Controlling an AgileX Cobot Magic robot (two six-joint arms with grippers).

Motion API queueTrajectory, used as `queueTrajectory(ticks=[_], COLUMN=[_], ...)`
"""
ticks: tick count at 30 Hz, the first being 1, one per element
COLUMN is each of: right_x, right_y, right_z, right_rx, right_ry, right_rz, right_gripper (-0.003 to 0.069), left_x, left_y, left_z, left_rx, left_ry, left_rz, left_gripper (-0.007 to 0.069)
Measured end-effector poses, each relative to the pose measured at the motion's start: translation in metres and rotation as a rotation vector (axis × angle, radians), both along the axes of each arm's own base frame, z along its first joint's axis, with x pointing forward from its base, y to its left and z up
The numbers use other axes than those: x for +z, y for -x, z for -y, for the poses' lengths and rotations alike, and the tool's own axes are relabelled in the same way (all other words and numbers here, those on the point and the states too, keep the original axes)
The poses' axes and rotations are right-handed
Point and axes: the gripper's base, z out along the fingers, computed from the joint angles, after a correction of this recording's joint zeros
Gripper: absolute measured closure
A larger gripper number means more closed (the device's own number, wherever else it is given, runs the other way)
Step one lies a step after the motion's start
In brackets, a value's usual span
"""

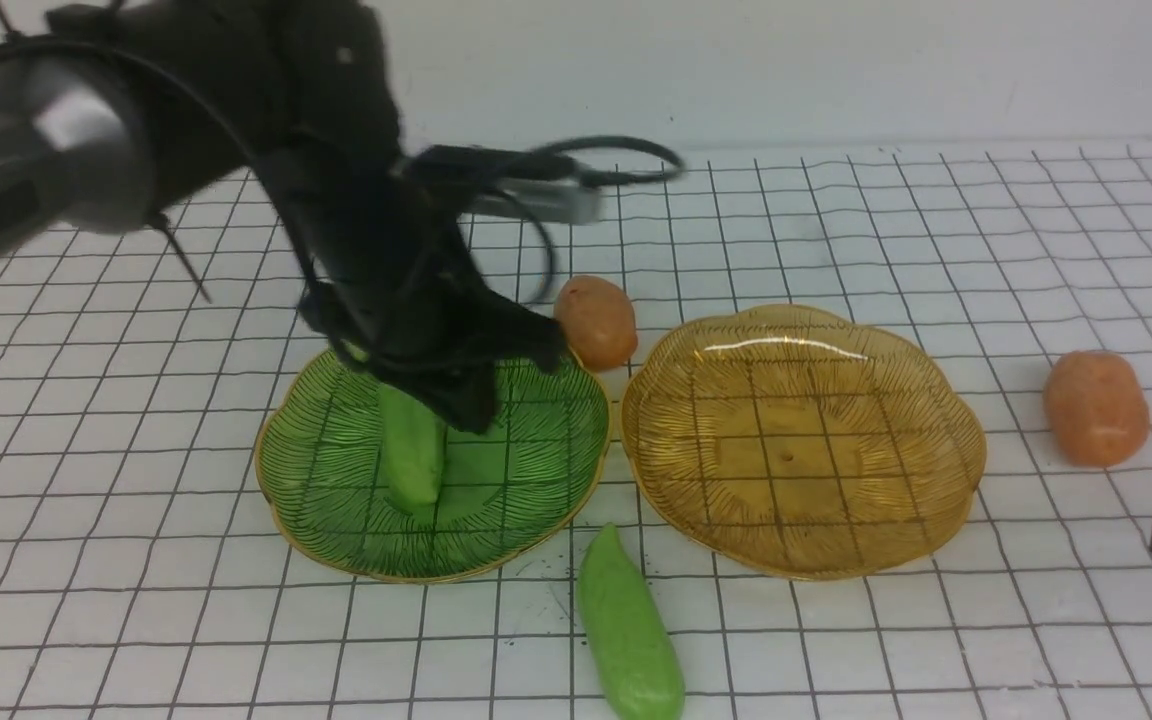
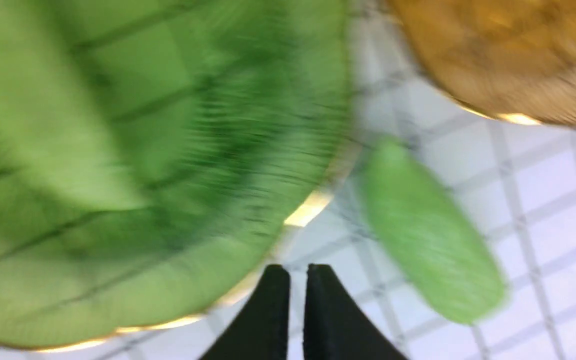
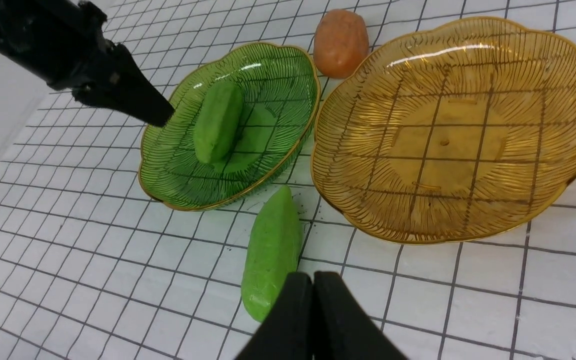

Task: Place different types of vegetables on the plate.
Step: 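Put the green cucumber next to the left plate into that plate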

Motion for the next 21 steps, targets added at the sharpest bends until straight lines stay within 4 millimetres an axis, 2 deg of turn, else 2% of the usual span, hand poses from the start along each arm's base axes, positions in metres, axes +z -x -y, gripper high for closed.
queueTrajectory(ticks=[5,8,10,13,14,15,16,18,21], right_x=[-0.001,-0.001,-0.002,-0.002,-0.002,-0.002,-0.002,-0.002,-0.002], right_y=[0.000,0.000,0.000,0.001,0.001,0.001,0.001,0.002,0.002], right_z=[0.001,0.001,0.001,0.001,0.001,0.000,0.000,0.000,0.000], right_rx=[-0.002,0.000,0.002,0.009,0.009,0.012,0.013,0.014,0.014], right_ry=[0.015,0.021,0.023,0.025,0.025,0.025,0.025,0.025,0.025], right_rz=[-0.002,-0.004,-0.008,-0.015,-0.015,-0.018,-0.019,-0.020,-0.020], right_gripper=[0.0673,0.0673,0.0673,0.0673,0.0673,0.0673,0.0673,0.0673,0.0673], left_x=[-0.006,-0.019,-0.025,-0.041,-0.042,-0.051,-0.051,-0.064,-0.075], left_y=[0.026,0.038,0.042,0.047,0.047,0.046,0.046,0.043,0.041], left_z=[0.042,0.066,0.074,0.087,0.087,0.090,0.090,0.092,0.094], left_rx=[-0.102,-0.170,-0.191,-0.228,-0.230,-0.235,-0.235,-0.229,-0.186], left_ry=[-0.013,-0.036,-0.047,-0.088,-0.090,-0.112,-0.112,-0.141,-0.162], left_rz=[-0.026,-0.053,-0.063,-0.085,-0.086,-0.098,-0.098,-0.118,-0.143], left_gripper=[0.0608,0.0543,0.0503,0.0350,0.0340,0.0243,0.0243,0.0098,-0.0019])
